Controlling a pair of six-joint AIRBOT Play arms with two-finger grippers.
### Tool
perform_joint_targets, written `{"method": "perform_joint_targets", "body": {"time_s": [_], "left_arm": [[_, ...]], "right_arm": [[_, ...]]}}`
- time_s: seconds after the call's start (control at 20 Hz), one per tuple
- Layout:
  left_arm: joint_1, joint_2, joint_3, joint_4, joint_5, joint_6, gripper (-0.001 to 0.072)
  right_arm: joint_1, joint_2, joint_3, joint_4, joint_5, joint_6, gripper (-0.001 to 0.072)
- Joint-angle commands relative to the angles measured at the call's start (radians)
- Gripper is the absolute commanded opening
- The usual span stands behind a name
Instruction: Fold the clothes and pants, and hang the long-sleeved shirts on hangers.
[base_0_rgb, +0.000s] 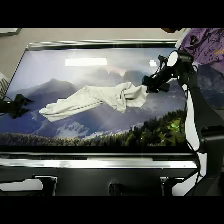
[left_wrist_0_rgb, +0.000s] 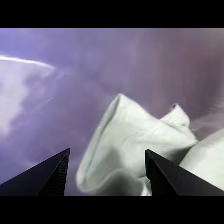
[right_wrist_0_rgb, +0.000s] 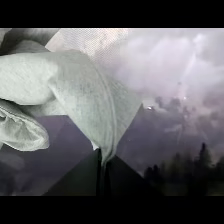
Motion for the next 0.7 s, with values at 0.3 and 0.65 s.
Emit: {"method": "perform_joint_targets", "body": {"time_s": [0.3,0.65], "left_arm": [[-0.119,-0.251,0.082,-0.161,0.05,0.124,0.0553],[-0.161,-0.267,0.101,-0.163,0.043,0.123,0.0021]], "right_arm": [[0.001,0.001,0.0,0.001,0.017,-0.001,0.0042],[0.0,0.003,0.0,0.008,0.024,-0.001,0.0042]]}}
